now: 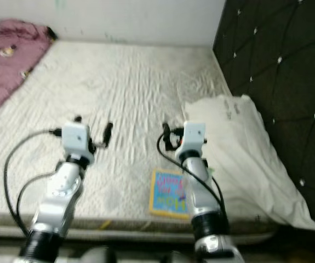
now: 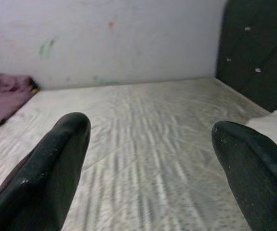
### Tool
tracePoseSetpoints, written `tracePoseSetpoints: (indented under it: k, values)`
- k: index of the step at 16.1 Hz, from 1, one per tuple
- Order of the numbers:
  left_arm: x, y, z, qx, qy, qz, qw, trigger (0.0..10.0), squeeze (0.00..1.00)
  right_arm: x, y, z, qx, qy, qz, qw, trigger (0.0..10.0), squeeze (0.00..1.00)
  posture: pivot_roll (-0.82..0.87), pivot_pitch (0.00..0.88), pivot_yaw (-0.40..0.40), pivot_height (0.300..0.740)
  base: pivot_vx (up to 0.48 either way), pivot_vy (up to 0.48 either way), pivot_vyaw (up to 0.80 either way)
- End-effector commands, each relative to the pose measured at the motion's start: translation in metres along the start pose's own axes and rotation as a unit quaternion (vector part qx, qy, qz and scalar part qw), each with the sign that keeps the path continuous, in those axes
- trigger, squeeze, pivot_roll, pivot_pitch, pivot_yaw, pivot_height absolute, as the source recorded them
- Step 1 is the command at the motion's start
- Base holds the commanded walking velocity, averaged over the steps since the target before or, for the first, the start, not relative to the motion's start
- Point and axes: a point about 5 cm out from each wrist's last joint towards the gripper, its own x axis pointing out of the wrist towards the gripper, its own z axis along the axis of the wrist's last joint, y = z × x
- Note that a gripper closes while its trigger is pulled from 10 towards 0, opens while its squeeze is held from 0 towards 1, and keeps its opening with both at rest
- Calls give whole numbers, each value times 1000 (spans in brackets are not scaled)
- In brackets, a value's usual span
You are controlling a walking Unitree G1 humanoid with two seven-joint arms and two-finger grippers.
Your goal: Clean up the room
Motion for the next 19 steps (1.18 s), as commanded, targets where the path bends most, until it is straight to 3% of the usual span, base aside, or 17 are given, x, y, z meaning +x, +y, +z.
tracePoseSetpoints:
  k: [1,3,12,16,19]
  values:
    - [0,4,1,-13,-2,9,1000,10000,0,3,5,5,-1,-9,10,1000,10000,0,73,0,-15,740,0,480,0]
    - [0,9,-1,-25,7,28,999,10000,0,2,4,5,-1,-9,10,1000,10000,0,74,0,-17,740,0,480,0]
    - [0,7,-2,-28,12,21,999,10000,0,2,4,3,-1,-1,9,1000,10000,0,71,0,-17,740,0,480,0]
    - [0,28,6,-23,2,51,998,10000,0,2,4,2,-1,1,9,1000,10000,0,70,0,-15,740,0,480,-252]
    - [4,31,16,-5,-9,37,999,10000,0,2,3,2,-2,2,9,1000,10000,0,73,0,-16,740,0,480,0]
